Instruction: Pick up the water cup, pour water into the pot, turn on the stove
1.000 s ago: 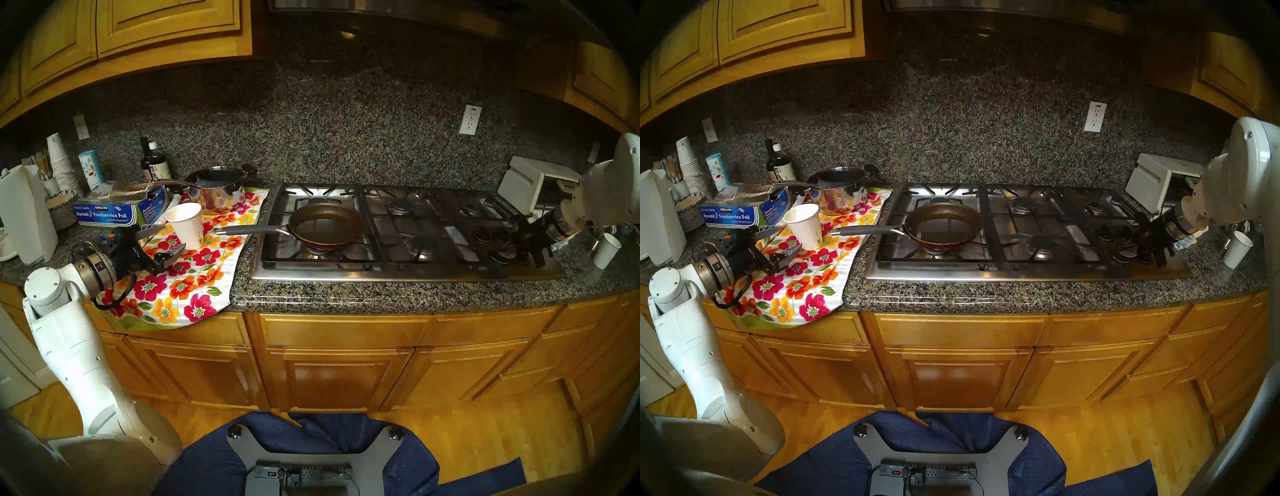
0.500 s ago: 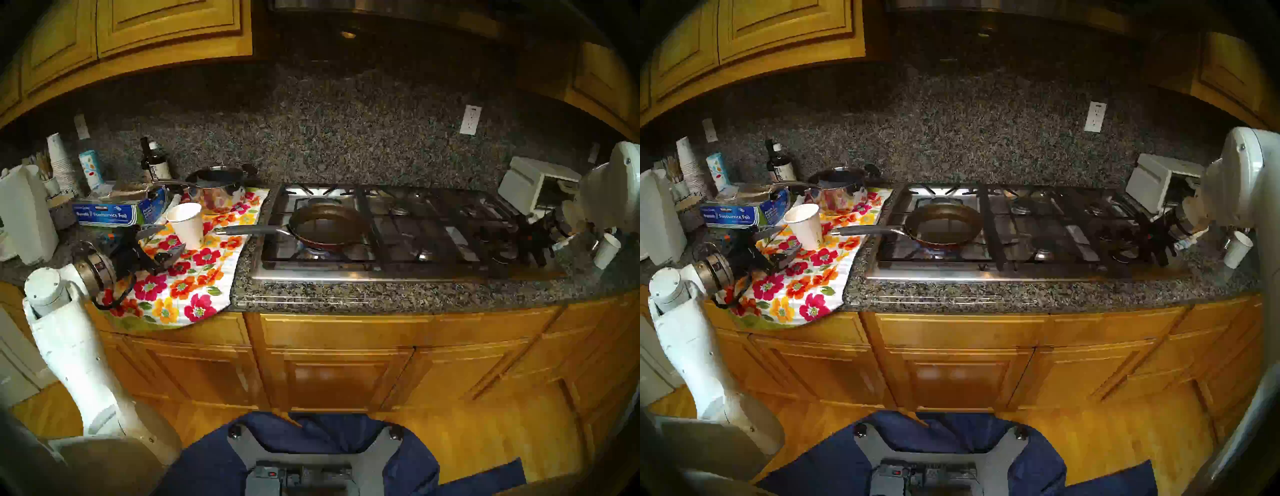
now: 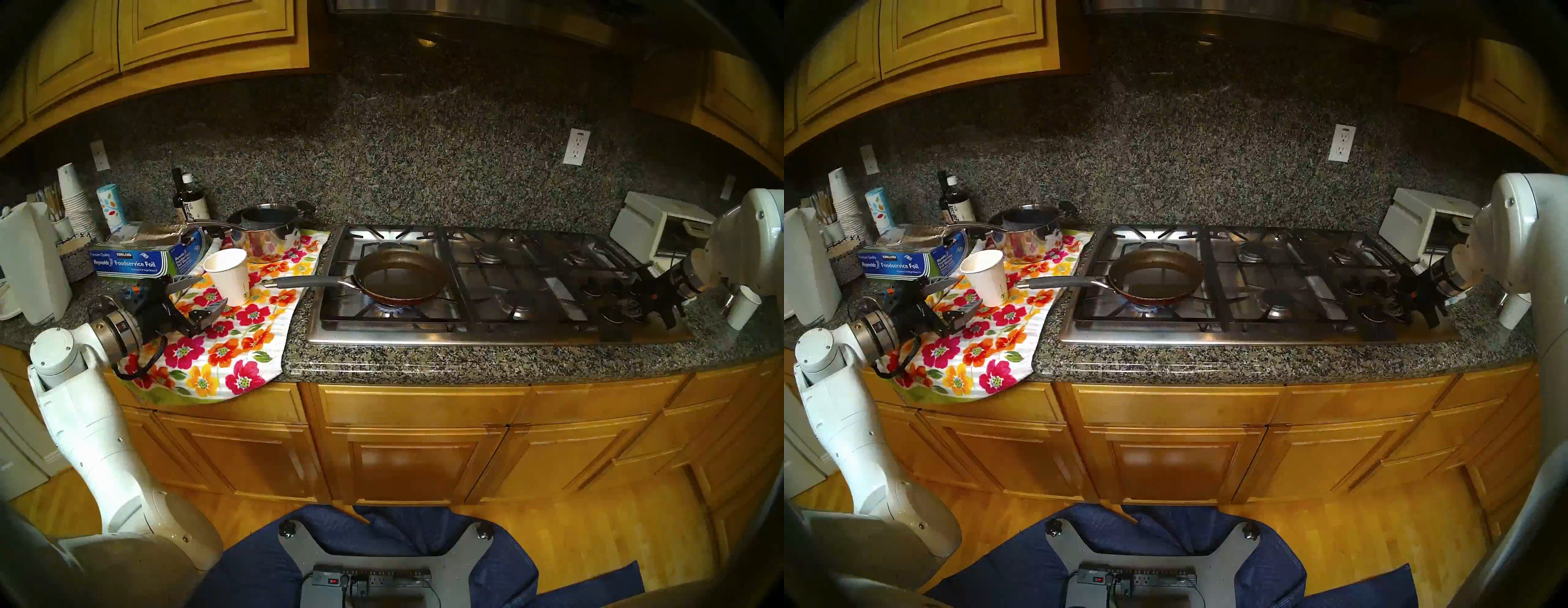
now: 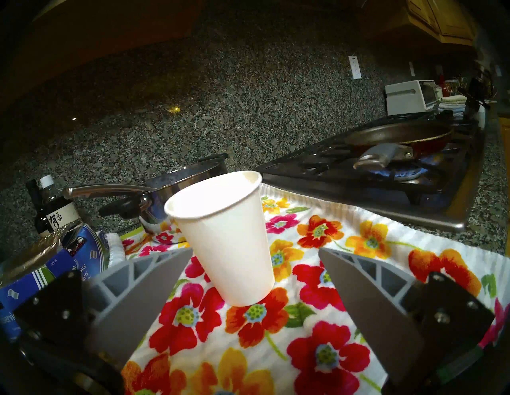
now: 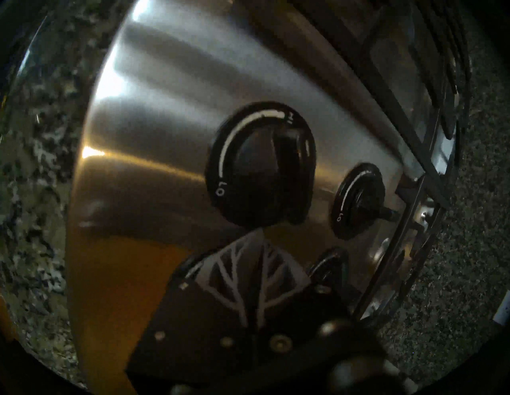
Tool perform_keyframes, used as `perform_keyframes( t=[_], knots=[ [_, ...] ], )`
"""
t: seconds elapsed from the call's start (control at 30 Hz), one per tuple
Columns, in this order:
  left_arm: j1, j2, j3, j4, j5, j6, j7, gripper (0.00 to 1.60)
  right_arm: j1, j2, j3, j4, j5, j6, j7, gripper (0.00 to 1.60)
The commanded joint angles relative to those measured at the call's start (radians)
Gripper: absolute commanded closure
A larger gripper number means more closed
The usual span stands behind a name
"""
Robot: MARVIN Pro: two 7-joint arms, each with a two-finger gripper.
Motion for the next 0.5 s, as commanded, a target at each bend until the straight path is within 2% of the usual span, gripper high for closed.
perform_keyframes(
  t=[0.0, 0.03, 0.07, 0.1, 0.13, 0.17, 0.47],
  knots=[
    [-0.027, 0.009, -0.002, -0.021, -0.019, 0.001, 0.002, 0.00, 0.017, 0.049, -0.076, 0.042, -0.008, 0.078, 0.040, 1.54],
    [-0.027, 0.009, -0.002, -0.021, -0.019, 0.001, 0.002, 0.00, 0.028, 0.050, -0.081, 0.043, -0.006, 0.072, 0.047, 1.03],
    [-0.027, 0.009, -0.002, -0.021, -0.019, 0.001, 0.002, 0.00, 0.036, 0.051, -0.085, 0.045, -0.006, 0.067, 0.050, 0.84],
    [-0.027, 0.009, -0.002, -0.021, -0.018, 0.001, 0.002, 0.00, 0.056, 0.050, -0.099, 0.050, -0.007, 0.059, 0.062, 0.24],
    [-0.027, 0.009, -0.002, -0.021, -0.018, 0.001, 0.002, 0.00, 0.056, 0.050, -0.099, 0.050, -0.007, 0.059, 0.062, 0.24],
    [-0.027, 0.009, -0.002, -0.021, -0.018, 0.001, 0.002, 0.00, 0.067, 0.051, -0.104, 0.053, -0.006, 0.053, 0.066, 0.00],
    [-0.026, 0.009, -0.001, -0.020, -0.016, 0.000, 0.002, 0.00, 0.140, 0.055, -0.154, 0.102, 0.006, 0.031, 0.109, 0.00]
  ],
)
